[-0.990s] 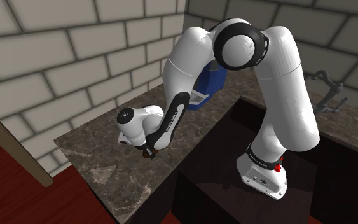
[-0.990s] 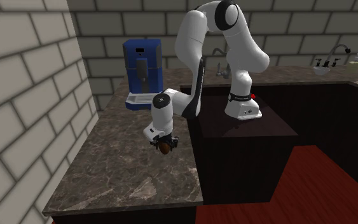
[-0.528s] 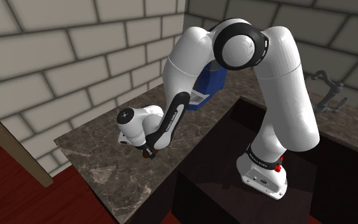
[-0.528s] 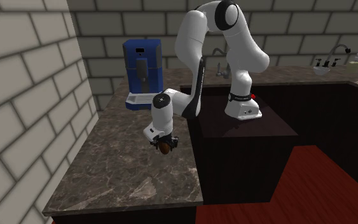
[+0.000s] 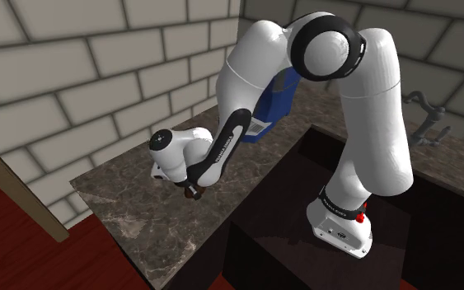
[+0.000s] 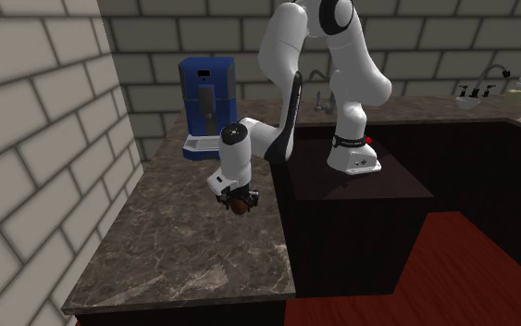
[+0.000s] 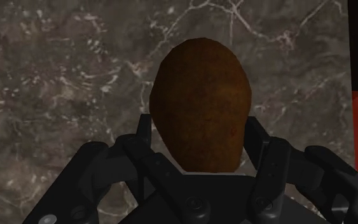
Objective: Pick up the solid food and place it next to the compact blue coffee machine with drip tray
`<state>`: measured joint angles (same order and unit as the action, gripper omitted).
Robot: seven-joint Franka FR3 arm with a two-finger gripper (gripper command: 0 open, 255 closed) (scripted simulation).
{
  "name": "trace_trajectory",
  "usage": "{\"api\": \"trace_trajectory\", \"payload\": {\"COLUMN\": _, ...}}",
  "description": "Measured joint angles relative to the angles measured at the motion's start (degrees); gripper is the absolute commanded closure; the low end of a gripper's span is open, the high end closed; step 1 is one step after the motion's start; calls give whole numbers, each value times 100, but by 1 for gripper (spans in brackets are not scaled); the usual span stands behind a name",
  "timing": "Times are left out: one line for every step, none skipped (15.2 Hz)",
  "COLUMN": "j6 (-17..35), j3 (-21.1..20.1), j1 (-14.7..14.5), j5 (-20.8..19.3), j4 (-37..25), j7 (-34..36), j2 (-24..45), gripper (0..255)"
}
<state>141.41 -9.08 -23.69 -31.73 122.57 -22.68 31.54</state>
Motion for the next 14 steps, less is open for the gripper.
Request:
{"api": "trace_trajectory", "payload": {"j6": -37, "j3": -21, "j1": 17, "j5": 29, "j4": 34, "j7": -30, "j2": -75, "gripper": 255}}
{"api": "trace_trajectory", "payload": {"j6": -85, "j3": -45, "j1": 29, "j5": 64, "j4": 50, "j7": -60, "j2": -142, "gripper": 255}}
{"api": "trace_trajectory", "payload": {"j6": -146, "j3": -75, "j1": 42, "j5": 107, "j4": 62, "j7": -97, "j2": -217, "gripper": 255}}
{"api": "trace_trajectory", "payload": {"j6": -179, "j3": -91, "j1": 62, "j5": 134, "j4": 92, "j7": -130, "j2": -286, "gripper": 255}}
{"api": "trace_trajectory", "payload": {"j6": -229, "j3": -114, "j1": 79, "j5": 172, "j4": 116, "j7": -167, "j2": -364, "gripper": 255}}
{"api": "trace_trajectory", "payload": {"j6": -287, "j3": -139, "j1": 94, "j5": 213, "j4": 127, "j7": -207, "j2": -439, "gripper": 255}}
{"api": "trace_trajectory", "payload": {"j6": -327, "j3": -160, "j1": 109, "j5": 247, "j4": 157, "j7": -237, "j2": -514, "gripper": 255}}
{"api": "trace_trajectory", "payload": {"j6": -378, "j3": -180, "j1": 122, "j5": 282, "j4": 163, "j7": -274, "j2": -577, "gripper": 255}}
{"api": "trace_trajectory", "payload": {"j6": -415, "j3": -196, "j1": 136, "j5": 312, "j4": 184, "j7": -304, "j2": -640, "gripper": 255}}
{"api": "trace_trajectory", "payload": {"j6": -465, "j3": -218, "j1": 152, "j5": 352, "j4": 208, "j7": -342, "j2": -721, "gripper": 255}}
{"api": "trace_trajectory", "payload": {"j6": -533, "j3": -243, "j1": 160, "j5": 397, "j4": 197, "j7": -381, "j2": -782, "gripper": 255}}
{"api": "trace_trajectory", "payload": {"j6": -579, "j3": -263, "j1": 170, "j5": 433, "j4": 214, "j7": -410, "j2": -851, "gripper": 255}}
{"api": "trace_trajectory", "payload": {"j6": -647, "j3": -280, "j1": 184, "j5": 474, "j4": 191, "j7": -459, "j2": -905, "gripper": 255}}
{"api": "trace_trajectory", "payload": {"j6": -701, "j3": -300, "j1": 198, "j5": 515, "j4": 204, "j7": -498, "j2": -979, "gripper": 255}}
